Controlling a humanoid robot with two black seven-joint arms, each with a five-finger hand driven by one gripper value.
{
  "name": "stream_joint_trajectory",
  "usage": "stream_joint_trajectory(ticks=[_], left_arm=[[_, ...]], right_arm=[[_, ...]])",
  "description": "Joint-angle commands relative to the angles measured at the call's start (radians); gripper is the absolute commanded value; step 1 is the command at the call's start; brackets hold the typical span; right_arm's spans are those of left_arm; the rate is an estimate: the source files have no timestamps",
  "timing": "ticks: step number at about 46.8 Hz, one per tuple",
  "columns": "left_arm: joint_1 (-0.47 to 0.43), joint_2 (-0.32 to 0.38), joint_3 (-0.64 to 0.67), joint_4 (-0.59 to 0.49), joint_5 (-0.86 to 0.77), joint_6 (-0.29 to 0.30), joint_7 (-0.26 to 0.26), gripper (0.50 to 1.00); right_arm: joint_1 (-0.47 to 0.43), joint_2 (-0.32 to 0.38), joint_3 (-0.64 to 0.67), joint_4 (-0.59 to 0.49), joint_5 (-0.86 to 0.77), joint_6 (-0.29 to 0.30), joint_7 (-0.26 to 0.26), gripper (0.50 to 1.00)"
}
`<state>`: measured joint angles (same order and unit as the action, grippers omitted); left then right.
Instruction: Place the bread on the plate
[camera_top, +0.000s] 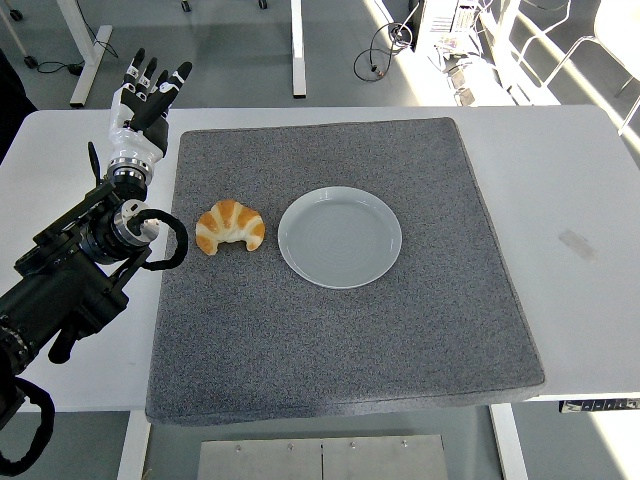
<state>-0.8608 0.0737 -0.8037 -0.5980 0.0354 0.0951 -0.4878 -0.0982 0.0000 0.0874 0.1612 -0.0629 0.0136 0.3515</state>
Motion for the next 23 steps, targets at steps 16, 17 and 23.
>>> stream_joint_trajectory(ticks=[16, 17, 23], left_arm=[[-0.014, 0.017, 0.015, 0.000, 0.001, 0.000, 0.000, 0.981], [-0.012, 0.017, 0.015, 0.000, 0.001, 0.000, 0.000, 0.981], [-0.015, 0.028, 0.029, -0.003, 0.001, 0.000, 0.000, 0.981]], right_arm=[[0.000, 0.000, 0.000, 0.000, 0.000, 0.000, 0.000, 1.000], [0.000, 0.000, 0.000, 0.001, -0.002, 0.000, 0.000, 1.000], [0.000, 0.000, 0.000, 0.000, 0.000, -0.001, 0.000, 1.000]])
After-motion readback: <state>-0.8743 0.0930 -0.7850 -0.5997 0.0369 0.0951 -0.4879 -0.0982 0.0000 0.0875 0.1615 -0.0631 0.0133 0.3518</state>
